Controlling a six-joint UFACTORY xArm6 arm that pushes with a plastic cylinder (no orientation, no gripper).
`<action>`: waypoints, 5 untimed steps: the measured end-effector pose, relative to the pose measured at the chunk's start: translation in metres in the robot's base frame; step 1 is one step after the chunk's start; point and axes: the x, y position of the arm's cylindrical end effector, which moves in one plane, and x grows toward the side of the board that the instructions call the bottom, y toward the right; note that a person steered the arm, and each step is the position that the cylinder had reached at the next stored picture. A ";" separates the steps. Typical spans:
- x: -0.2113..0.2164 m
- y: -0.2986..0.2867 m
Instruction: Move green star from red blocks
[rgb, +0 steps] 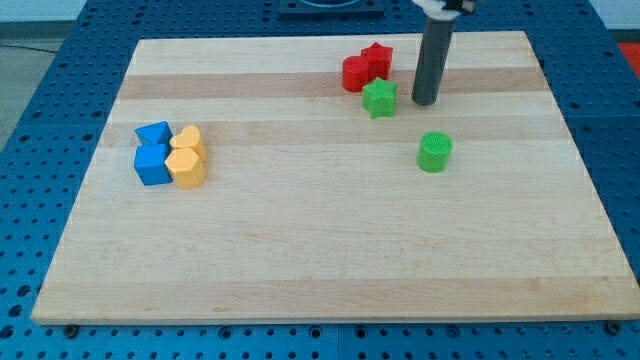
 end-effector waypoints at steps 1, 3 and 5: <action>-0.033 -0.006; -0.021 -0.034; -0.007 -0.072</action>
